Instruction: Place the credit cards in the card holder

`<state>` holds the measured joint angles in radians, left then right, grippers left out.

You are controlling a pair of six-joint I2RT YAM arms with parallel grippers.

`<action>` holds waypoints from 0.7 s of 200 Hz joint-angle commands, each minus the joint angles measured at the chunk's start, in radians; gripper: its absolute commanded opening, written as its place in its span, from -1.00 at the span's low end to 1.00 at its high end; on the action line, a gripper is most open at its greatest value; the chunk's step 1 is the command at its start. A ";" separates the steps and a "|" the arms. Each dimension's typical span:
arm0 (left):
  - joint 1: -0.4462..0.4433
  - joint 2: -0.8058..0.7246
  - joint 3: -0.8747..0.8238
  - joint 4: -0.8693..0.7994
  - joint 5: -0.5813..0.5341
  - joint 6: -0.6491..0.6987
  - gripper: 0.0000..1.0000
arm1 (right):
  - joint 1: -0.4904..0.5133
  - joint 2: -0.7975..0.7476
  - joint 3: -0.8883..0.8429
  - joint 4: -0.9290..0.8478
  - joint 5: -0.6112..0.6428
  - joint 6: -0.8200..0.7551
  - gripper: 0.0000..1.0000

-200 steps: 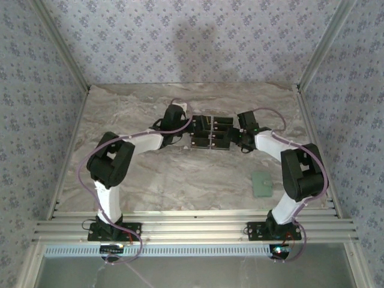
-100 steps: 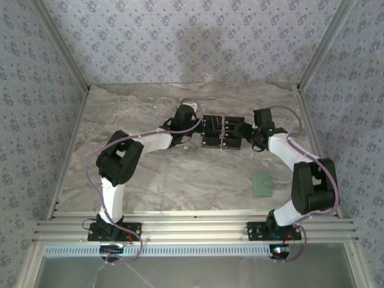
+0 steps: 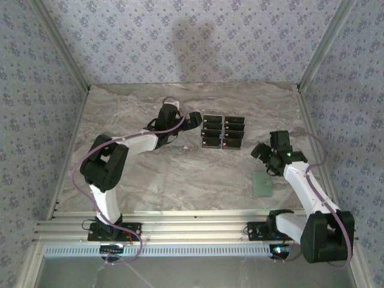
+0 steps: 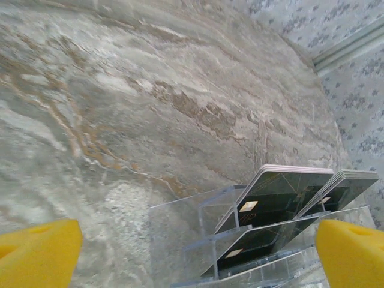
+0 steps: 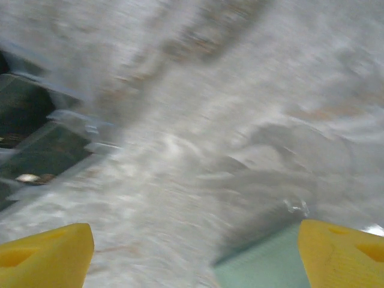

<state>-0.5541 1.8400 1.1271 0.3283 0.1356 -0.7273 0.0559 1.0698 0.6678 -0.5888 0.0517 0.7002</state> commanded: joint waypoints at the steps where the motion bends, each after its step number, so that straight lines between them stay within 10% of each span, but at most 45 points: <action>1: 0.011 -0.104 -0.047 0.036 -0.024 -0.004 0.99 | -0.031 -0.031 -0.060 -0.080 0.031 0.035 0.83; 76: 0.012 -0.302 -0.166 -0.028 -0.039 0.019 1.00 | 0.003 0.016 -0.155 0.105 -0.151 0.072 0.77; 140: 0.011 -0.359 -0.219 -0.053 -0.048 0.020 1.00 | 0.459 0.103 -0.094 0.233 -0.078 0.330 0.74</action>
<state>-0.5415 1.5276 0.9230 0.2939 0.1032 -0.7235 0.3733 1.1244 0.5243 -0.4118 -0.0708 0.8894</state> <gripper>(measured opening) 0.997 0.870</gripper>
